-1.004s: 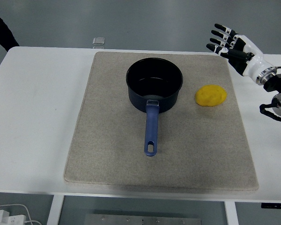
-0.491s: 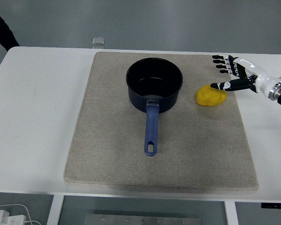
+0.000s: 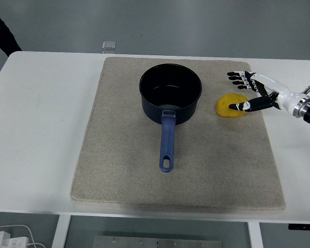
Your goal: Put the potato in the blue pot
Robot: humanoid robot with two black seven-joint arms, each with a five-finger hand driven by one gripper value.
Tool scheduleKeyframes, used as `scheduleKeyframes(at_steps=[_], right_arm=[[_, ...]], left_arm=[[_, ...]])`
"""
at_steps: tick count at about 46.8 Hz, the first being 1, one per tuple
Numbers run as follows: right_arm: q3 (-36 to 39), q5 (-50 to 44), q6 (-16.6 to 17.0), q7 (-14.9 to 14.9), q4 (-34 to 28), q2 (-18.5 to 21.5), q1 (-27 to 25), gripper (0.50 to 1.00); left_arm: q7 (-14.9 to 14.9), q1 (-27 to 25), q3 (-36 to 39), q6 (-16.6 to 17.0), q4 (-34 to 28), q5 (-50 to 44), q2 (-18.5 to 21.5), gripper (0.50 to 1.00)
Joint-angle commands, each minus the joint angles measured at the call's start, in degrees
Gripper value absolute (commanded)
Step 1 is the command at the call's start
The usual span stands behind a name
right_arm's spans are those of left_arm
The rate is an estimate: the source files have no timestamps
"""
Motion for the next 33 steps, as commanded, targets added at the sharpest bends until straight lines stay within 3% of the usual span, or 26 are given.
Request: scheduleKeyframes(at_steps=[1,33], right_arm=[[-0.20,-0.17,-1.35,0.07,-0.44,0.20,-0.10,0.928],[-1.34,-2.46,-4.78,0.25,-2.90,1.78,-2.39,0.928]], left_arm=[[0.00,-0.05,0.00,0.00,0.00,0.00,0.00,0.996],[0.00,-0.05,0.00,-0.08,-0.09,0.00,0.00,0.996]])
